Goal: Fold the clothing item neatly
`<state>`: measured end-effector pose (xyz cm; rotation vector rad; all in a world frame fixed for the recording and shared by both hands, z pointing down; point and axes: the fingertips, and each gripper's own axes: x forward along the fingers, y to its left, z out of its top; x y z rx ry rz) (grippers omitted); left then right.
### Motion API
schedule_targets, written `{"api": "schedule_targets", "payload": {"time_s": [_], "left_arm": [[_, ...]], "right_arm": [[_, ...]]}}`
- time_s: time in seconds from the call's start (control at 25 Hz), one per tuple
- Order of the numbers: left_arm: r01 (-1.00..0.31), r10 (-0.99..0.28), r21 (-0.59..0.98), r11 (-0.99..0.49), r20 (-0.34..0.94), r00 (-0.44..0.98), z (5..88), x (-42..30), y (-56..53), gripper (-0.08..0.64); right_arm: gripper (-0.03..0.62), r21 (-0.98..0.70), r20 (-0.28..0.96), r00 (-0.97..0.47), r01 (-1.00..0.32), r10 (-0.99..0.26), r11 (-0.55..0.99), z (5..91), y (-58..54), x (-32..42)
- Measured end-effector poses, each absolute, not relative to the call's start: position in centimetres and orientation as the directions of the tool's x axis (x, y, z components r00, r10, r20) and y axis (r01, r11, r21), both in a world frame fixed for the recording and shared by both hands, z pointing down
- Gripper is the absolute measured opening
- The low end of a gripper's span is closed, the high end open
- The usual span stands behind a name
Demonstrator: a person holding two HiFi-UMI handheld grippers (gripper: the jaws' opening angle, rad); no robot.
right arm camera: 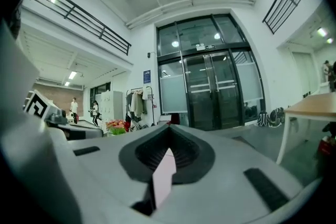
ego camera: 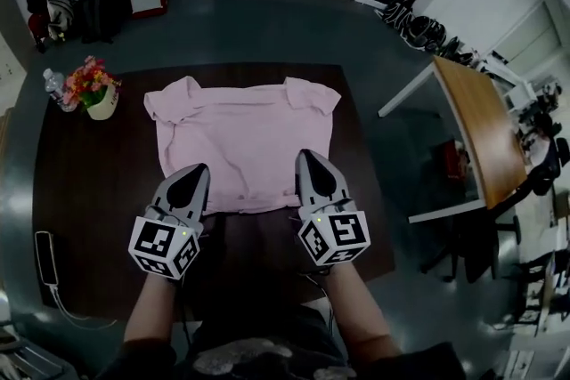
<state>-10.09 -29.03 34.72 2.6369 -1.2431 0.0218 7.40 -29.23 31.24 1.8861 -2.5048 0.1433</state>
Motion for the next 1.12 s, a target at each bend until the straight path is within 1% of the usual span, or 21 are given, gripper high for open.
{"api": "schedule_targets", "payload": {"time_s": [0.12,0.32,0.52,0.76,0.96,1.12], "left_arm": [[-0.75,-0.746,0.23,-0.62,0.123,0.654,35.5,-9.6,-26.6,0.011],[-0.765,-0.761,0.213,-0.607,0.12,0.637,35.0,-8.8,-23.2,0.011],[-0.787,-0.779,0.184,-0.589,0.128,0.613,34.0,-7.5,-18.1,0.011],[-0.788,-0.781,0.171,-0.592,0.12,0.613,33.4,-4.0,-10.2,0.011],[-0.804,-0.801,0.161,-0.573,0.099,0.59,33.1,-1.7,-3.5,0.011],[-0.812,-0.811,0.167,-0.559,0.09,0.577,32.8,0.2,2.0,0.011]], "right_arm": [[-0.008,-0.103,0.059,-0.312,-0.947,-0.948,0.305,31.0,-26.7,7.0],[-0.008,-0.102,0.031,-0.334,-0.939,-0.942,0.329,30.7,-23.9,7.2],[-0.008,-0.092,0.045,-0.384,-0.921,-0.922,0.379,31.4,-19.2,7.4],[-0.008,-0.036,0.038,-0.434,-0.901,-0.9,0.433,31.1,-12.1,9.0],[-0.008,-0.041,0.008,-0.482,-0.876,-0.876,0.481,30.8,-5.2,10.7],[-0.008,-0.024,0.022,-0.513,-0.859,-0.858,0.512,31.3,0.8,12.2]]}}
